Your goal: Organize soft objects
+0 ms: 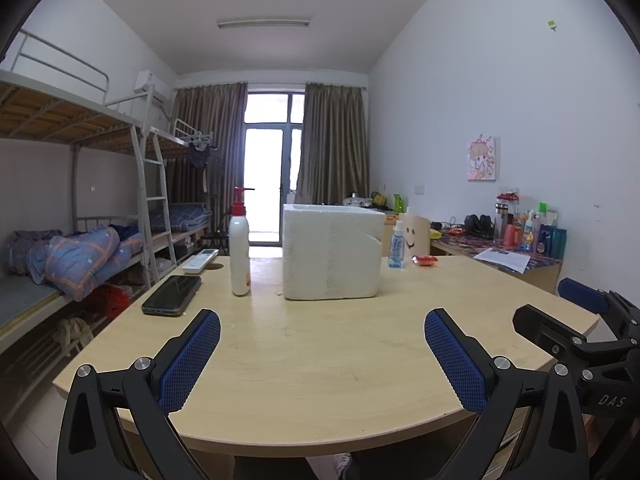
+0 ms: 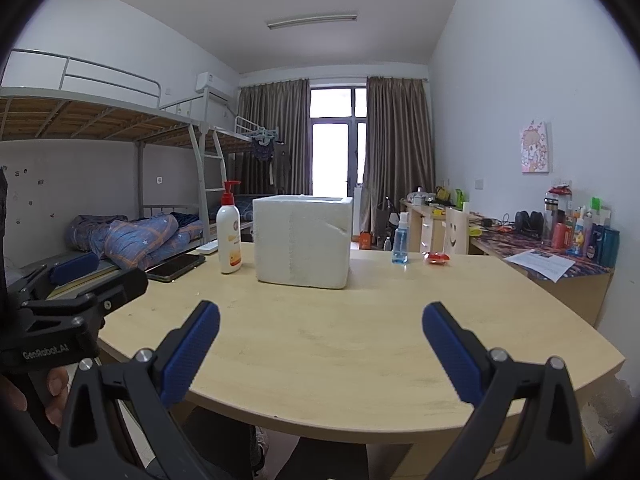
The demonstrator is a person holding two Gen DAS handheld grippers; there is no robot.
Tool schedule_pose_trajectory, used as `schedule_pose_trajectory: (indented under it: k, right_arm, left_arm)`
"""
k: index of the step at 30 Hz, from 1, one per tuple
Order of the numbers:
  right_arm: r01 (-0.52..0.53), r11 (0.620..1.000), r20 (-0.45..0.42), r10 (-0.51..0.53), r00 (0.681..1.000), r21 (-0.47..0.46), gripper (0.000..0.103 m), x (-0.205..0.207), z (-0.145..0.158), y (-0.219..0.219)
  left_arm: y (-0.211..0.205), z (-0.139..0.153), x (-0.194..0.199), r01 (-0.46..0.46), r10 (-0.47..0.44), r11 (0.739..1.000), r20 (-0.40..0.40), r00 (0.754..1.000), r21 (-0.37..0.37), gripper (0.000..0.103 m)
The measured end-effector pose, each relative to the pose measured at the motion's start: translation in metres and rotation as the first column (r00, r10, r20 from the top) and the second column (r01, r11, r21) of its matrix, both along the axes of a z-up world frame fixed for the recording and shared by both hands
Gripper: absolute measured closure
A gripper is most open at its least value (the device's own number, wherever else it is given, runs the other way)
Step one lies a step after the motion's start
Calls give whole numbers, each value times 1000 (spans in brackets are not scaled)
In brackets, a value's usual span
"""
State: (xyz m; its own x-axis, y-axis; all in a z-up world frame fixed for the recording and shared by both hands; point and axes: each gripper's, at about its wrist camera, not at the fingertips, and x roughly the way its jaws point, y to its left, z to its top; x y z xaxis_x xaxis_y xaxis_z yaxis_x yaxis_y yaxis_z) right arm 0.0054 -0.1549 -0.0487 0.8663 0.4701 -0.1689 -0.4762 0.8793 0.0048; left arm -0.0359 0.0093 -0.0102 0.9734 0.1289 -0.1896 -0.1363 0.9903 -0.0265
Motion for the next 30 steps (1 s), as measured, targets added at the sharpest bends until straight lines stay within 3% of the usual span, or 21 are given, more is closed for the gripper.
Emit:
schedule_pose_trajectory:
  k: [30]
  right_arm:
    - [9,1000,9,-9,1000,-25,0,-1,-1,0]
  left_arm:
    - [-5,0,0,30,-30,999,-17,999,23,1]
